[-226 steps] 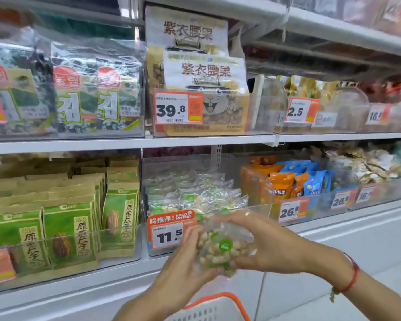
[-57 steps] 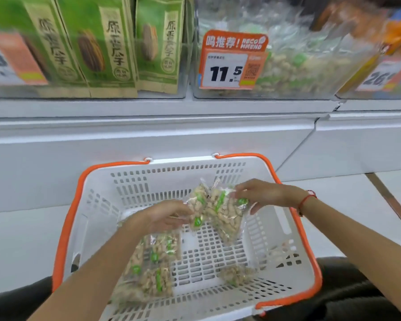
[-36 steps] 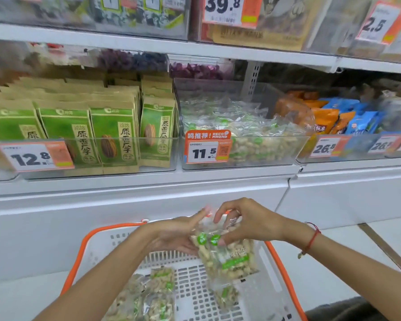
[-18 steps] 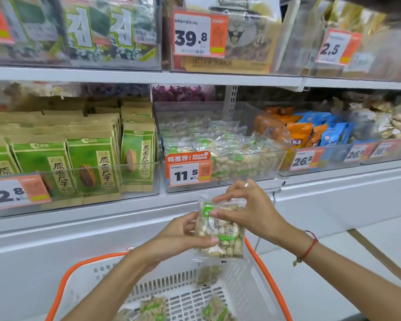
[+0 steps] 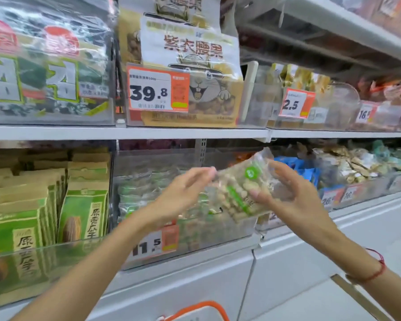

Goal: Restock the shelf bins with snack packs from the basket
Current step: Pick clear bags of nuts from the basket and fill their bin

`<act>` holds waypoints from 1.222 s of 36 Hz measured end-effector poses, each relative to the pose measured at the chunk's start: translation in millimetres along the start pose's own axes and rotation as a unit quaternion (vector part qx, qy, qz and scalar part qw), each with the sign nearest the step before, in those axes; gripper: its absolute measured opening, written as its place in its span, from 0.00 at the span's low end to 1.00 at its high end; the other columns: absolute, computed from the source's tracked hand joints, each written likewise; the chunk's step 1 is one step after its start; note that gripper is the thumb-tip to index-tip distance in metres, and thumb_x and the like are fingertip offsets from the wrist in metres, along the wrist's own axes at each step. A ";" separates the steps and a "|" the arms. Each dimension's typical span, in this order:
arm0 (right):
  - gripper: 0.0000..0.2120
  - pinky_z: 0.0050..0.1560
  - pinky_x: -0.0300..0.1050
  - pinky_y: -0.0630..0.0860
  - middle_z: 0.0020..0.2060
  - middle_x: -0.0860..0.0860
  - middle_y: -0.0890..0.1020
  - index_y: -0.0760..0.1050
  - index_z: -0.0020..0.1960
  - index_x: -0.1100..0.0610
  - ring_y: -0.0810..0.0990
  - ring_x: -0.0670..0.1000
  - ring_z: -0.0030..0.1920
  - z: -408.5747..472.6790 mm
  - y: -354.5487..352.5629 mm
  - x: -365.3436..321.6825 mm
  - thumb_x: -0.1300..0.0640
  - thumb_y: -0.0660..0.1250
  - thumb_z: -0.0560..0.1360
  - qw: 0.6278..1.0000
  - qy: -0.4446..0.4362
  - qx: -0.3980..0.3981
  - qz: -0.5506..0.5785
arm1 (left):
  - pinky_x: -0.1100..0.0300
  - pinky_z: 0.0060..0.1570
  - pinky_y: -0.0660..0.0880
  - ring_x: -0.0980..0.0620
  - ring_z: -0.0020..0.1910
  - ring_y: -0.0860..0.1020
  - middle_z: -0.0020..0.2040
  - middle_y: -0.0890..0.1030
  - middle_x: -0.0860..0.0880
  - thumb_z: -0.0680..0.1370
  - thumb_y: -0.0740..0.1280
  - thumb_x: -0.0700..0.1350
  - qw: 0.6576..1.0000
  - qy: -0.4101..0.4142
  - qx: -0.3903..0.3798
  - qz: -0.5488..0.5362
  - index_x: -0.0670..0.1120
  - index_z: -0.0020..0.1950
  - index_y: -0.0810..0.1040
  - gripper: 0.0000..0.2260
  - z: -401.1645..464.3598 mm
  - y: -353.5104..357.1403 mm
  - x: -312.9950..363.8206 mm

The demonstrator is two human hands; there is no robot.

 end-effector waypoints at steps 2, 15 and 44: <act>0.25 0.45 0.25 0.71 0.46 0.31 0.77 0.71 0.59 0.42 0.75 0.29 0.47 3.2 -11.0 11.5 0.42 0.72 0.64 0.991 0.001 0.126 -0.045 | 0.68 0.52 0.68 0.62 0.56 0.74 0.59 0.77 0.57 0.82 0.56 0.53 0.996 0.001 0.057 0.069 0.49 0.66 0.73 0.16 32.4 -9.4 -8.8; 0.21 0.34 0.44 0.61 0.43 0.50 0.82 0.67 0.54 0.54 0.81 0.57 0.42 66.6 48.2 49.8 0.43 0.70 0.72 0.943 -0.059 0.148 -0.293 | 0.45 0.74 0.43 0.48 0.77 0.47 0.79 0.46 0.51 0.82 0.46 0.58 0.815 -0.123 -0.151 0.545 0.53 0.79 0.46 0.26 100.0 17.7 -84.0; 0.23 0.35 0.40 0.74 0.52 0.55 0.78 0.70 0.68 0.62 0.76 0.53 0.43 124.3 137.9 104.0 0.46 0.57 0.81 0.722 0.218 -0.421 -0.504 | 0.46 0.73 0.41 0.45 0.77 0.42 0.79 0.44 0.49 0.83 0.46 0.54 0.810 -0.152 -0.148 0.547 0.50 0.79 0.45 0.25 87.5 15.7 -84.0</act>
Point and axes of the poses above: each hand's wrist, its own z-axis towards the middle knuckle, its own y-axis out of the palm, x = y × z, the point moved 7 cm from there along z, towards the middle knuckle
